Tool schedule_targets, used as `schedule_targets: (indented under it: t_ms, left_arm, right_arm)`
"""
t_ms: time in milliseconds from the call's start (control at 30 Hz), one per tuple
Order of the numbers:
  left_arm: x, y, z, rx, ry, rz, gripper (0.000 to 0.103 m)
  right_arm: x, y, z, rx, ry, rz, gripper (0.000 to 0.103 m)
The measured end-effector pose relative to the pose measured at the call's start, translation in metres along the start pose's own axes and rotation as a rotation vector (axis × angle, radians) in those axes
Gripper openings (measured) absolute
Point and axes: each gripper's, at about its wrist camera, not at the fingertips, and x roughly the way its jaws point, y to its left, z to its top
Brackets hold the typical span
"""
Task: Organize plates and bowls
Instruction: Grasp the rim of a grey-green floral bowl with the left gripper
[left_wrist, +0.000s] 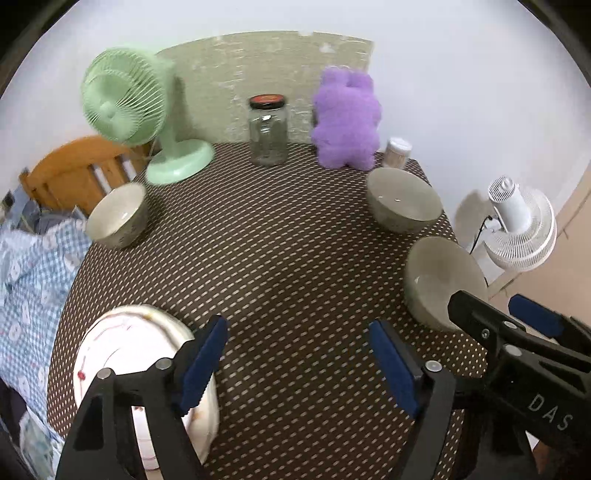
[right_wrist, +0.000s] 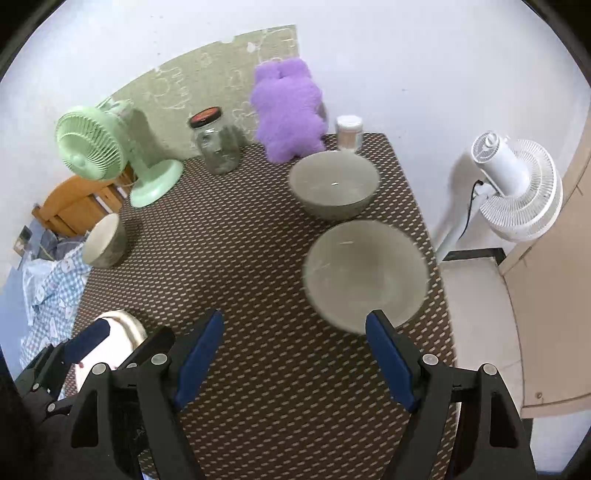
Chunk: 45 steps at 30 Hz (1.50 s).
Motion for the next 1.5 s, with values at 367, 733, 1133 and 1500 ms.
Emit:
schedule_targets:
  t_ms: [367, 733, 1133, 1500]
  left_arm:
    - [0.050, -0.067, 0.026, 0.053, 0.021, -0.019, 0.065]
    - [0.106, -0.097, 0.037, 0.053, 0.098, -0.038, 0.041]
    - [0.132, -0.107, 0.034, 0.080, 0.171, -0.049, 0.019]
    - [0.133, -0.107, 0.032, 0.102, 0.198, -0.059, 0.014]
  right_arm:
    - [0.036, -0.067, 0.025, 0.030, -0.001, -0.052, 0.082]
    - [0.084, -0.102, 0.038, 0.062, 0.059, 0.001, 0.067]
    - [0.117, -0.114, 0.036, 0.098, 0.138, -0.013, 0.033]
    - [0.117, -0.111, 0.036, 0.088, 0.147, -0.038, 0.025]
